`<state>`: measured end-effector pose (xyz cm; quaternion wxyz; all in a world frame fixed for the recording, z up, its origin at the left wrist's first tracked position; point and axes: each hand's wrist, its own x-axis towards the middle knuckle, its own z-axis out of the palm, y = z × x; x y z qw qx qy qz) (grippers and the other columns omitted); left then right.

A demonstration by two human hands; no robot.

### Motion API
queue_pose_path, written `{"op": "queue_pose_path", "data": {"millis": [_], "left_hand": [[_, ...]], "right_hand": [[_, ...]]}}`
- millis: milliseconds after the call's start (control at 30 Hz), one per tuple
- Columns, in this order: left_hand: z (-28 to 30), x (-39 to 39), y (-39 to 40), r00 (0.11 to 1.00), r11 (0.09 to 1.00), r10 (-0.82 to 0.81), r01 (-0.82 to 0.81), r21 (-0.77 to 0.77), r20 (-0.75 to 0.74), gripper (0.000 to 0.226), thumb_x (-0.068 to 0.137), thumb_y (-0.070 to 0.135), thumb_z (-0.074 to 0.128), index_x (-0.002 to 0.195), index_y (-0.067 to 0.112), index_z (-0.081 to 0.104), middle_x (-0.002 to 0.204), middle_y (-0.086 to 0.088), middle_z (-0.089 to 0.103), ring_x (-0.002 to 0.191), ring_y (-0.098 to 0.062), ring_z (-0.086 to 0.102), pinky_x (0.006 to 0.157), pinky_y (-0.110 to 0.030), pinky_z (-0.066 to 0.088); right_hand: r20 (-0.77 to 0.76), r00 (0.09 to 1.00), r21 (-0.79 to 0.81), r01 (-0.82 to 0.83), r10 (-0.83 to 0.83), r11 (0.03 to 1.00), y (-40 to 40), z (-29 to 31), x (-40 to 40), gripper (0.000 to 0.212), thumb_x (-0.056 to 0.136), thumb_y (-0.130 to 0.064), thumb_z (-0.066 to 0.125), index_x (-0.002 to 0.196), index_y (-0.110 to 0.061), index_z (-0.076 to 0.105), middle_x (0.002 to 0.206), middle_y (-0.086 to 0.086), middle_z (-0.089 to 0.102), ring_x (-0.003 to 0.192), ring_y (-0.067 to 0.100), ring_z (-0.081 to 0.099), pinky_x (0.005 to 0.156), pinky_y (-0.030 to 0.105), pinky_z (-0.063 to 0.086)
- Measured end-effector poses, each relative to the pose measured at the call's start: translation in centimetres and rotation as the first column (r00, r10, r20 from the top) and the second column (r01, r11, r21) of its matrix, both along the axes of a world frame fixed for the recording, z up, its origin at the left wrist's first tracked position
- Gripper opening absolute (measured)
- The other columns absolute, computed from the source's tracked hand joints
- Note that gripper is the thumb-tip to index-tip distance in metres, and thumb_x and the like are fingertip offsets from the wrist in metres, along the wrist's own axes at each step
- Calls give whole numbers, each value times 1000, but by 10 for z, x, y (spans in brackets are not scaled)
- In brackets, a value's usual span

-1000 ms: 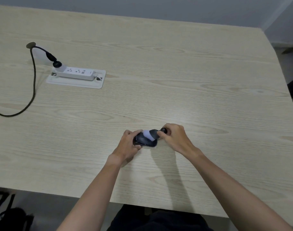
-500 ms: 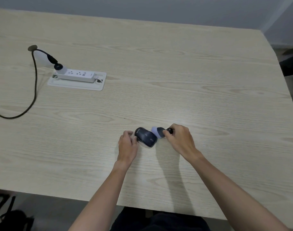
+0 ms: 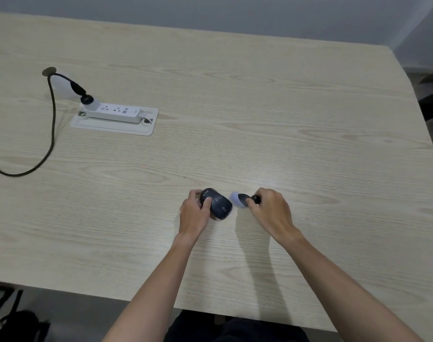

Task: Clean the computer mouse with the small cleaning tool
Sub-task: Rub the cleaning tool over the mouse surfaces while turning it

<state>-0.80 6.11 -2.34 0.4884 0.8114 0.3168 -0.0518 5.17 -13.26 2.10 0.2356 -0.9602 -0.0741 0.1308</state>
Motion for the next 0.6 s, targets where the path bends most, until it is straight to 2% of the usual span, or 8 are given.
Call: {"op": "queue_pose_path", "data": {"millis": [67, 167, 233, 333, 400, 467, 533, 600], "left_hand": [[-1, 3, 1, 1000, 1000, -9, 9, -6, 1, 31, 96, 29, 58, 126, 19, 57, 93, -3, 71, 98, -18, 64, 77, -24, 43], [-4, 9, 2, 999, 1000, -31, 31, 0, -13, 31, 95, 26, 59, 125, 20, 59, 97, -7, 72, 99, -22, 66, 76, -25, 44], [-3, 12, 2, 998, 998, -54, 54, 10, -24, 33, 96, 23, 60, 128, 19, 59, 100, -11, 71, 99, -25, 66, 74, -24, 42], [0, 16, 4, 994, 995, -98, 99, 18, -38, 35, 97, 19, 60, 132, 17, 59, 104, -17, 71, 100, -28, 67, 74, -25, 42], [1, 17, 7, 990, 991, -129, 129, 14, -49, 33, 97, 18, 59, 130, 19, 60, 102, -11, 71, 97, -24, 66, 73, -25, 42], [2, 18, 8, 987, 988, -153, 153, -4, -54, 31, 98, 17, 59, 129, 23, 61, 97, -2, 69, 97, -20, 66, 73, -25, 44], [4, 19, 9, 980, 982, -188, 188, -11, -68, 33, 98, 16, 58, 129, 24, 62, 92, 4, 63, 94, -17, 63, 77, -28, 46], [6, 21, 10, 967, 971, -241, 240, -18, -87, 34, 98, 14, 57, 129, 25, 63, 93, 6, 61, 96, -17, 60, 87, -33, 49]], "right_hand": [[11, 1000, 53, 18, -19, 998, 0, 2, 1, 24, 92, -29, 66, 78, -9, 64, 72, -1, 63, 66, 17, 58, 51, 23, 36], [-83, 996, 225, -11, 31, 974, 4, 6, 1, 21, 89, -29, 70, 77, -11, 68, 68, -2, 64, 66, 17, 60, 58, 30, 48], [-92, 993, 188, -49, 67, 981, 5, 5, 1, 22, 89, -30, 69, 77, -11, 69, 69, -1, 65, 68, 19, 62, 60, 34, 51], [39, 999, 95, -1, -3, 996, 2, 2, 5, 23, 91, -29, 67, 81, -9, 68, 75, 0, 65, 71, 18, 60, 59, 30, 44], [29, 1000, 160, -16, 12, 987, 1, 3, 7, 20, 91, -28, 68, 81, -10, 67, 74, -1, 65, 70, 16, 59, 60, 29, 45], [-60, 993, 212, -85, 100, 974, 3, 6, 9, 20, 89, -28, 69, 79, -11, 69, 70, -3, 65, 68, 15, 61, 61, 33, 51], [-68, 992, 158, -98, 110, 983, 5, 5, 9, 21, 90, -29, 68, 79, -11, 69, 70, -2, 66, 68, 16, 62, 60, 34, 51], [15, 1000, 103, -16, 14, 995, 4, 4, 10, 22, 91, -28, 67, 81, -9, 67, 73, -1, 64, 69, 17, 60, 57, 27, 43]]}}
